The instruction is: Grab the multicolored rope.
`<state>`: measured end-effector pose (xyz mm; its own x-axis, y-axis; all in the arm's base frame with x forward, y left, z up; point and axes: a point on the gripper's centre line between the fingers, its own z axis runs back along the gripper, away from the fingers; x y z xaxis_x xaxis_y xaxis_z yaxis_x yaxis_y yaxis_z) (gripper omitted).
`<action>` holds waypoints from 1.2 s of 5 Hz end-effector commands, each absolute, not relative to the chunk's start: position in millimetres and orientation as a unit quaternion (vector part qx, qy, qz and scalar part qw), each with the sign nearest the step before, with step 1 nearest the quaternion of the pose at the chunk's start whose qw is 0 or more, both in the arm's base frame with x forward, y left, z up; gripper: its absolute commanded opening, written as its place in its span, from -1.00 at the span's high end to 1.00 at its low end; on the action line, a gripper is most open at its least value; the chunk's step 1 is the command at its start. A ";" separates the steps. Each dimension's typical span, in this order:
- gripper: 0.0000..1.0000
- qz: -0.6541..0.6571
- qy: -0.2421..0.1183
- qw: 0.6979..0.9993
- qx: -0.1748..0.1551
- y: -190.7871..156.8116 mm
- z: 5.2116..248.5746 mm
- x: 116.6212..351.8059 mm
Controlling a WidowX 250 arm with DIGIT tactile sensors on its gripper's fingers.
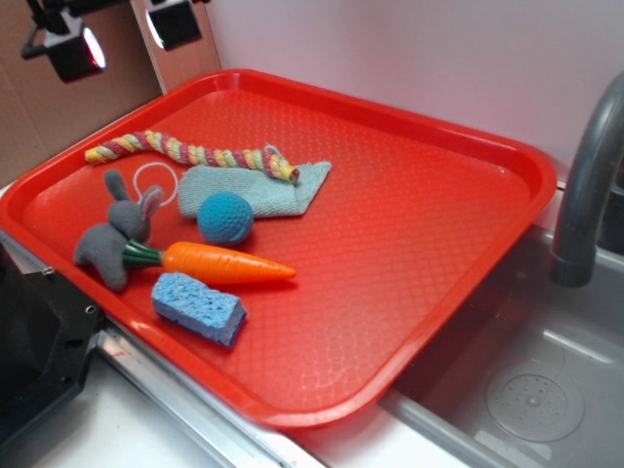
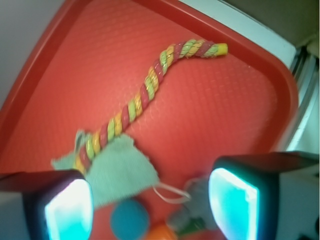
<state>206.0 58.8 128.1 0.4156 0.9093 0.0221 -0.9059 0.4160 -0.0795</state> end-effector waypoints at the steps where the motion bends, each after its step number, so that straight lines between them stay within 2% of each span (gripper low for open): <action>1: -1.00 0.639 -0.071 0.765 0.024 95.6 92.8 218.0; 3: -1.00 0.670 -0.075 0.735 0.070 111.4 45.4 226.0; 5: -1.00 0.681 -0.082 0.721 0.098 113.0 18.0 224.7; 6: 1.00 0.694 -0.090 0.708 0.090 114.0 14.3 222.8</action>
